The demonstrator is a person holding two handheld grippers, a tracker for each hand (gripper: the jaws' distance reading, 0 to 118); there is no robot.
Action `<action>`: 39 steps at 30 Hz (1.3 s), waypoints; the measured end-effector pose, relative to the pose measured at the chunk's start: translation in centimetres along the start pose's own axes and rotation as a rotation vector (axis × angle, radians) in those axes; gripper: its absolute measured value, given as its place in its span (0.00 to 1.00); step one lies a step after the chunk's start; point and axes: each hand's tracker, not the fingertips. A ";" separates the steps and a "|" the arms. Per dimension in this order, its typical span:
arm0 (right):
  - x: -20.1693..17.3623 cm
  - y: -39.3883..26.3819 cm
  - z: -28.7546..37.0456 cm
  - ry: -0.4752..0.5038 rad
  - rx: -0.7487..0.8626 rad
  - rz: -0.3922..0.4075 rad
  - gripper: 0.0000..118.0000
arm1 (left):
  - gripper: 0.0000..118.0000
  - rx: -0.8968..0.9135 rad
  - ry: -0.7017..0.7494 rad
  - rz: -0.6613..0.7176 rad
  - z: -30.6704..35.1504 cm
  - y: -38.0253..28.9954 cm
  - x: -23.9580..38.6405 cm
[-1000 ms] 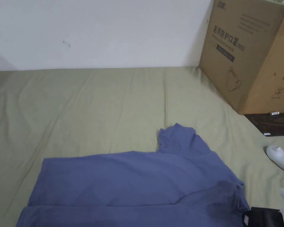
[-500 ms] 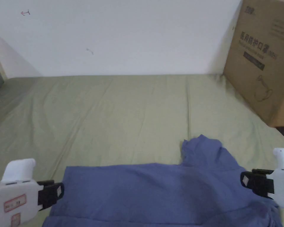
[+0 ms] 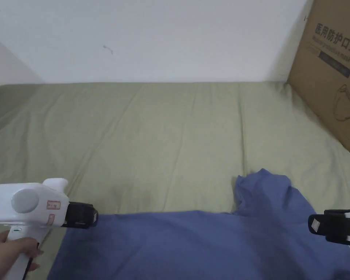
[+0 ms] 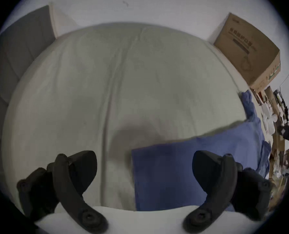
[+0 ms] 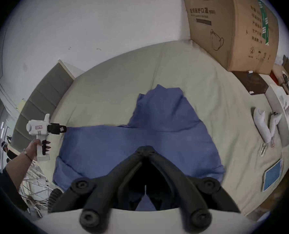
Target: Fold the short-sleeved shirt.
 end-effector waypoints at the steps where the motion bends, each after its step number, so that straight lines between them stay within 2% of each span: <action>1: 0.5 0.4 -0.4 -0.006 -0.009 0.000 0.00 | 0.92 -0.041 0.010 0.011 -0.9 -0.2 -0.2; 2: 1.1 0.9 -0.9 -0.014 -0.017 0.002 0.00 | 0.75 -0.050 0.027 0.005 -1.4 -0.4 -0.2; 3: 1.6 1.4 -1.6 -0.025 -0.022 0.007 0.00 | 0.52 -0.014 0.034 -0.044 -0.9 -0.6 0.2; 4: 1.8 2.1 -1.7 -0.037 -0.019 0.019 0.00 | 0.23 0.000 0.043 -0.085 -0.1 -0.4 0.7; 5: 2.2 2.8 -2.5 -0.050 -0.017 0.034 0.00 | 0.00 0.037 0.045 -0.111 0.7 -0.5 1.3; 6: 2.7 3.7 -3.4 -0.064 -0.014 0.046 0.00 | 0.00 0.072 0.040 -0.142 1.8 -0.5 1.9; 7: 3.1 4.5 -4.4 -0.074 -0.016 0.050 0.10 | 0.00 0.089 0.050 -0.170 2.9 -0.8 2.3; 9: 4.2 6.2 -6.4 -0.077 -0.028 0.011 0.75 | 0.00 0.137 0.045 -0.181 5.1 -0.8 2.9; 10: 5.0 7.1 -7.8 -0.063 -0.032 -0.036 0.91 | 0.00 0.146 -0.001 -0.146 6.3 -0.9 3.0; 11: 5.7 7.9 -9.1 -0.057 -0.034 -0.079 0.96 | 0.00 0.164 -0.013 -0.119 7.4 -1.0 3.0; 13: 6.9 9.4 -11.7 -0.107 -0.079 -0.123 0.96 | 0.00 0.192 -0.012 -0.111 9.5 -1.3 3.1; 17: 8.4 10.5 -16.7 -0.226 -0.163 -0.140 0.95 | 0.00 0.219 -0.014 -0.130 12.4 -1.7 3.4; 19: 8.6 10.4 -18.7 -0.234 -0.240 -0.147 0.90 | 0.00 0.217 -0.015 -0.131 12.9 -2.0 3.5; 20: 8.4 10.0 -18.9 -0.254 -0.275 -0.138 0.84 | 0.00 0.215 -0.016 -0.131 13.2 -2.0 3.6; 21: 7.8 9.7 -19.0 -0.283 -0.290 -0.091 0.71 | 0.00 0.212 -0.020 -0.131 13.4 -2.1 3.6; 22: 7.0 9.8 -18.8 -0.327 -0.288 -0.020 0.45 | 0.00 0.209 -0.017 -0.134 13.6 -2.1 3.7; 23: 6.2 9.8 -18.0 -0.329 -0.259 0.034 0.00 | 0.00 0.204 -0.012 -0.136 13.4 -2.2 3.7; 26: 5.2 10.1 -16.0 -0.173 -0.233 0.048 0.00 | 0.00 0.207 -0.016 -0.117 13.9 -2.2 3.7; 27: 4.8 10.3 -14.7 -0.257 -0.214 0.077 0.00 | 0.00 0.212 -0.019 -0.104 14.0 -2.5 3.7; 29: 4.6 11.0 -12.1 -0.154 -0.172 0.042 0.00 | 0.00 0.235 -0.024 -0.075 14.7 -2.6 3.7; 31: 4.4 11.8 -8.6 -0.151 -0.082 0.005 0.00 | 0.00 0.265 -0.049 -0.040 15.7 -2.8 3.5; 35: 3.3 9.0 1.2 -0.101 0.084 -0.023 0.00 | 0.00 0.313 -0.050 -0.036 18.4 -3.7 3.4; 39: 4.6 5.4 7.8 -0.052 0.153 -0.075 0.00 | 0.00 0.350 -0.095 -0.032 21.1 -6.2 2.9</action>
